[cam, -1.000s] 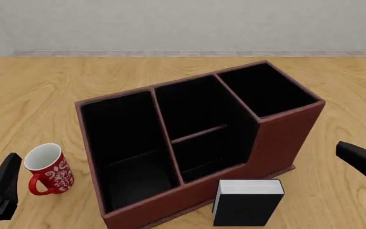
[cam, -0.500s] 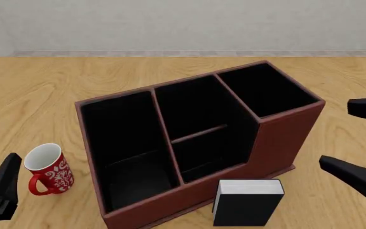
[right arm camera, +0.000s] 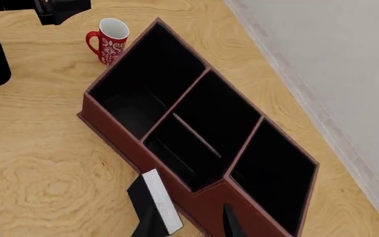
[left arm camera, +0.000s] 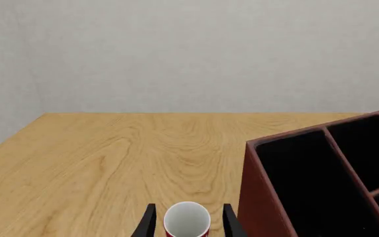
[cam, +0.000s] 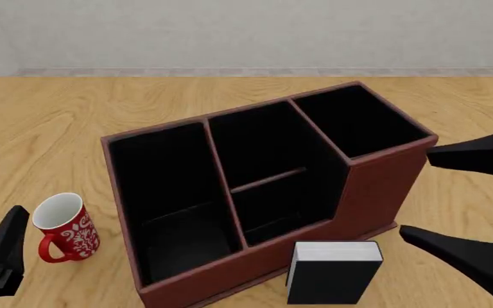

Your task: Pick up the book and place it in the right compartment of the caddy.

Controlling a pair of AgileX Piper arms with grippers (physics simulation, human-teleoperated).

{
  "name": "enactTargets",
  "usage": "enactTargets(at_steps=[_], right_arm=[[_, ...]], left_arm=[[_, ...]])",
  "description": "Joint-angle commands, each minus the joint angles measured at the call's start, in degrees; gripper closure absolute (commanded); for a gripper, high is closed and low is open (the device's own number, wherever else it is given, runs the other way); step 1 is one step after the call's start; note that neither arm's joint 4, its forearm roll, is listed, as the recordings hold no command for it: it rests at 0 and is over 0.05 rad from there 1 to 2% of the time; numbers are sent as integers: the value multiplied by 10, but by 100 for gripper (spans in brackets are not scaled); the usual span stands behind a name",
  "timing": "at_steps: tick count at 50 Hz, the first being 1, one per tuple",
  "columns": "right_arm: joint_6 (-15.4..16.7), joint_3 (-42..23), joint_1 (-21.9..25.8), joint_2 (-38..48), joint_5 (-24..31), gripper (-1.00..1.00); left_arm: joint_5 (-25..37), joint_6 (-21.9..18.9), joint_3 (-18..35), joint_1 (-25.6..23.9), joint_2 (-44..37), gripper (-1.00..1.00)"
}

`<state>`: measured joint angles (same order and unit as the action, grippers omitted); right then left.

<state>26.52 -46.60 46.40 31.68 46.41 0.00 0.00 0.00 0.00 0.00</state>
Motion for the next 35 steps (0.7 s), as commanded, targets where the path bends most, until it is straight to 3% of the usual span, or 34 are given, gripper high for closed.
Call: enactTargets(at_steps=[1, 35], right_arm=[[5, 6, 13, 23, 1, -100], [-51, 40, 50, 112, -61, -100]], left_arm=[[0, 0, 0, 0, 0, -100], [0, 0, 0, 0, 0, -100]])
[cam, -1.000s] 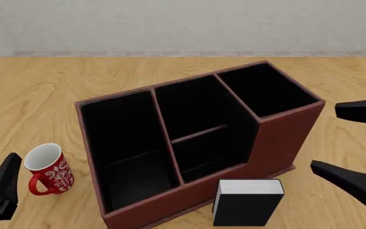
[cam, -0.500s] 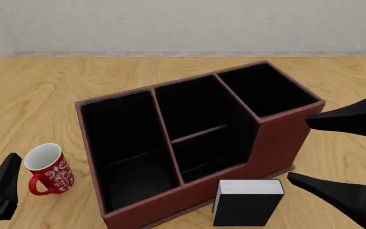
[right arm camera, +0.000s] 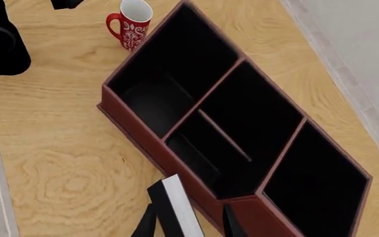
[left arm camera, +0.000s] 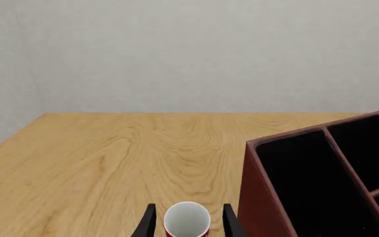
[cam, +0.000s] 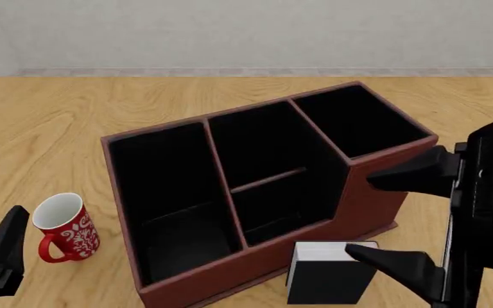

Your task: Pick up the book and place it in the right compartment of the caddy.

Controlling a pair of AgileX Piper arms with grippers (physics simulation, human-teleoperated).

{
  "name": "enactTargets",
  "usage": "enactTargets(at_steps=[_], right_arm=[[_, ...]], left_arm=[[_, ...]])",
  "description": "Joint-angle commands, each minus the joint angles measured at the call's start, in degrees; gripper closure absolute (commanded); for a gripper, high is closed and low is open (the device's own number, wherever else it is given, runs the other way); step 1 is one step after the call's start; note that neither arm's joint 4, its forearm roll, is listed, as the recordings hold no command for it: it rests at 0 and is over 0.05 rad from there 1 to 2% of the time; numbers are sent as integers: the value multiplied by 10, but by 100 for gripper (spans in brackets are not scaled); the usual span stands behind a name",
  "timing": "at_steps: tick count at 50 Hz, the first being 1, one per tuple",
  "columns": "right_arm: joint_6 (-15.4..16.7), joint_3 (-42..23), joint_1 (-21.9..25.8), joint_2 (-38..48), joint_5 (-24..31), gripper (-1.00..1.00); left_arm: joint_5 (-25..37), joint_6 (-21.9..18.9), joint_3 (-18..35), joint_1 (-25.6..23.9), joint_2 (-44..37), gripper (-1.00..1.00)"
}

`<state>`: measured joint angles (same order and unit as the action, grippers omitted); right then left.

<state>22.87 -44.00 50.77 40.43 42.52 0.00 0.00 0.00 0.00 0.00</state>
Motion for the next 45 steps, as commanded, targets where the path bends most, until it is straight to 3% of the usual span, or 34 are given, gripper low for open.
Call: enactTargets(at_steps=[1, 17, 45], right_arm=[[-18, 14, 8, 26, -23, -100], [-38, 42, 8, 47, -53, -100], [-47, 88, -6, 76, -103, -100]], left_arm=[[0, 0, 0, 0, 0, -100], [0, 0, 0, 0, 0, -100], [0, 0, 0, 0, 0, -100]])
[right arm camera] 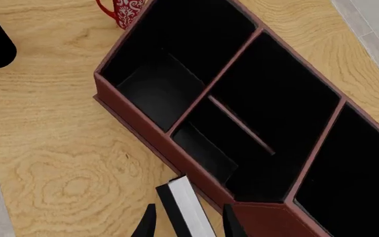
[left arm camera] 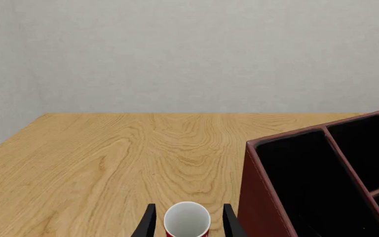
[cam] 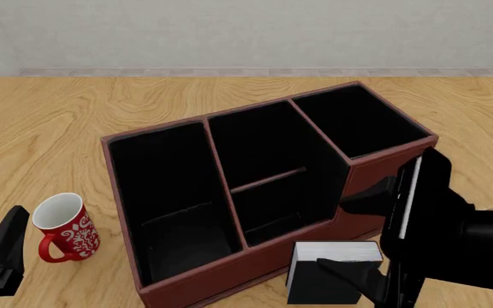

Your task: Pick up the book and place it in the right compartment of the caddy.

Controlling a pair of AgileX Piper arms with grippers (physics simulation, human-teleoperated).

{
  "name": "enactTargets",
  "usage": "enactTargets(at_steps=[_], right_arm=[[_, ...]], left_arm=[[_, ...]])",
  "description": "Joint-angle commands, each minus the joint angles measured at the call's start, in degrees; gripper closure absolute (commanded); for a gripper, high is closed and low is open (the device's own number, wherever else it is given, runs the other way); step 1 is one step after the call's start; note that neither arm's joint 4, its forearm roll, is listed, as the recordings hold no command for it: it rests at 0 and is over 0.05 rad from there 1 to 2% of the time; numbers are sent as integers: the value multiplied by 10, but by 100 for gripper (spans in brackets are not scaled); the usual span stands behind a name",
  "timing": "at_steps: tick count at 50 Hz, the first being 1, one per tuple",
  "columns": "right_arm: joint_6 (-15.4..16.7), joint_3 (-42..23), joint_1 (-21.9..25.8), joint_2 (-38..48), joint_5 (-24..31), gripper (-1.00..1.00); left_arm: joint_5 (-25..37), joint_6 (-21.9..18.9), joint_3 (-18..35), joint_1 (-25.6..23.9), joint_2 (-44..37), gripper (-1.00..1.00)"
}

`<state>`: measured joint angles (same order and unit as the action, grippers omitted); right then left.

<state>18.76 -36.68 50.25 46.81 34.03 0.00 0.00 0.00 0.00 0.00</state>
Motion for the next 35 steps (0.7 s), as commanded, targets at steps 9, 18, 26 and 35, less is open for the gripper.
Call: enactTargets(at_steps=[9, 18, 26, 35], right_arm=[[-7, 23, -3, 20, -30, -100], [-8, 31, -6, 29, -41, -100], [-11, 39, -7, 37, -54, -100], [-17, 44, -7, 44, -65, -100]], left_arm=[[0, 0, 0, 0, 0, -100], [0, 0, 0, 0, 0, -100], [0, 0, 0, 0, 0, -100], [0, 0, 0, 0, 0, -100]])
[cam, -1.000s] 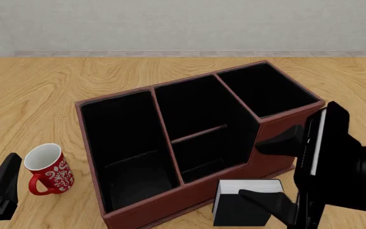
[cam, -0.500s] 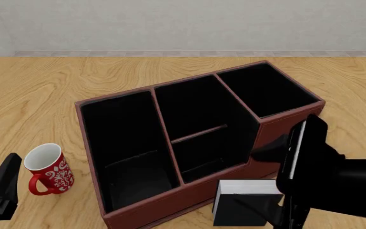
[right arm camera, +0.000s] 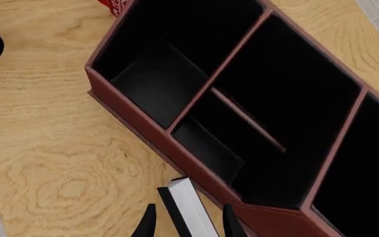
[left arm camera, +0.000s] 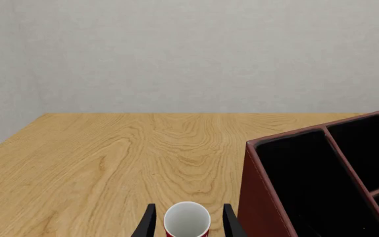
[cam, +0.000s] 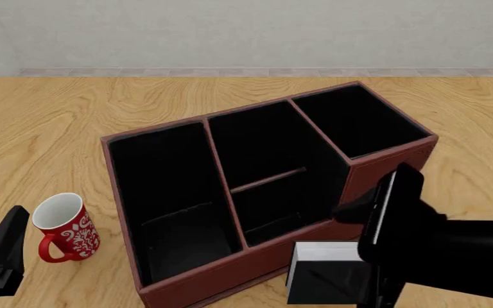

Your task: Pick up the book and place it in the right compartment of the caddy.

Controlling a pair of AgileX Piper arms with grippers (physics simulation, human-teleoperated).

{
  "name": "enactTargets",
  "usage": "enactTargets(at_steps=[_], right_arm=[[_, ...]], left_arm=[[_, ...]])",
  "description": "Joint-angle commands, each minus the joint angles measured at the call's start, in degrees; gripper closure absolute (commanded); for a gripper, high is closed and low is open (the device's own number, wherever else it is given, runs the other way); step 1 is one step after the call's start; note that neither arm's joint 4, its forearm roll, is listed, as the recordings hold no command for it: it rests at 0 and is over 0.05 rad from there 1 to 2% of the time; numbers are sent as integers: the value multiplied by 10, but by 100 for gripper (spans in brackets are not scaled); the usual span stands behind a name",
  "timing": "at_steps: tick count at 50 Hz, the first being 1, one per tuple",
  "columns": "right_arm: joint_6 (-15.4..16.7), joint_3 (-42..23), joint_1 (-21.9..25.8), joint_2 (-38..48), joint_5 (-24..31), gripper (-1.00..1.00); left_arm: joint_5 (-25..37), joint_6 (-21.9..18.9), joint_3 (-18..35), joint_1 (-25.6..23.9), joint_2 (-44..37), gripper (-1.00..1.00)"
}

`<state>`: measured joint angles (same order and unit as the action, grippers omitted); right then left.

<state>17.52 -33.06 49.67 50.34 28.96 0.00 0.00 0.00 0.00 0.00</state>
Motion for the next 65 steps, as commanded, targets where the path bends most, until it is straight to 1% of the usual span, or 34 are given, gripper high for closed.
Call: enactTargets(at_steps=[1, 13, 22, 47, 65], right_arm=[[-4, 8, -1, 9, -14, -100], [-19, 23, 5, 24, -40, -100], [-23, 32, 4, 32, -52, -100], [-23, 46, -8, 63, -83, -100], [-31, 59, -12, 81, -108, -100]], left_arm=[[0, 0, 0, 0, 0, -100], [0, 0, 0, 0, 0, -100], [0, 0, 0, 0, 0, -100], [0, 0, 0, 0, 0, -100], [0, 0, 0, 0, 0, -100]])
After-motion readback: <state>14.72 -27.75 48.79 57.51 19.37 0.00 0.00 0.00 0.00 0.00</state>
